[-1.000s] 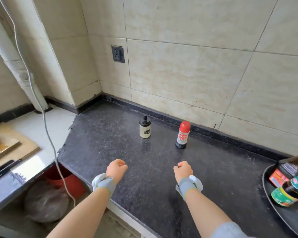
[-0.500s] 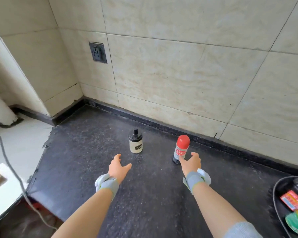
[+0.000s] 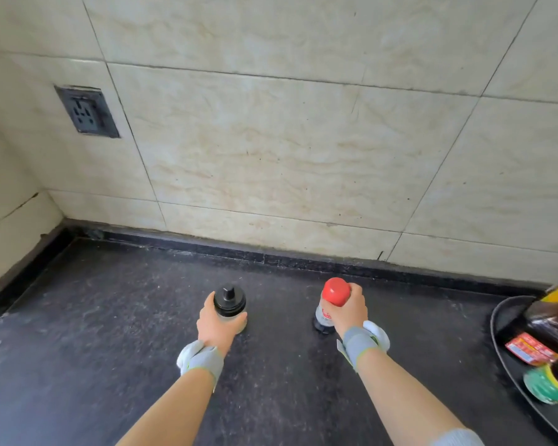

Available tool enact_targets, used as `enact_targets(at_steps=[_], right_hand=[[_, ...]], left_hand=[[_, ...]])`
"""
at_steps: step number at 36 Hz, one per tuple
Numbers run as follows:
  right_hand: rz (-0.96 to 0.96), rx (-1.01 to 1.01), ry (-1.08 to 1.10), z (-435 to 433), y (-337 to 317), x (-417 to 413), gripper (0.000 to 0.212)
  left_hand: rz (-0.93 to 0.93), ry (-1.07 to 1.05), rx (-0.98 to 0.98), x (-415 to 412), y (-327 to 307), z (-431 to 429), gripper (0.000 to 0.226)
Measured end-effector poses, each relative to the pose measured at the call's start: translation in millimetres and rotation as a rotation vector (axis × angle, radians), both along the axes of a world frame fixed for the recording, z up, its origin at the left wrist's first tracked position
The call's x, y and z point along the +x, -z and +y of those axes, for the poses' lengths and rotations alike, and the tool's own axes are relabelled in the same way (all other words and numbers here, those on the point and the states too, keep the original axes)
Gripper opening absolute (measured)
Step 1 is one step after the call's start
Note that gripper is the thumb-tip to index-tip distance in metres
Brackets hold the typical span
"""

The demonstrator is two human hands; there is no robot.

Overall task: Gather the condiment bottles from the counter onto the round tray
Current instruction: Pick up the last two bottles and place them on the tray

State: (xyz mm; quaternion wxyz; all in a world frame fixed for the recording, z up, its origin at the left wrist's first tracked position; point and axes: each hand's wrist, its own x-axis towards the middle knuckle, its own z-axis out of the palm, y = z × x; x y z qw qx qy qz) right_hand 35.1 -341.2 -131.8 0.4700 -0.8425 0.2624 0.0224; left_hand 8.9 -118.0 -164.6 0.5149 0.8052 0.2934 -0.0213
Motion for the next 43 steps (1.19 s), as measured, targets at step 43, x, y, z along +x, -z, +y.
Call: enact_targets(at_steps=[43], right_hand=[[-0.009,-0.005,0.371,-492,-21,-227,0.060]], left_hand=[[-0.059,0.806,-0.230,-135,-12,-581,0.072]])
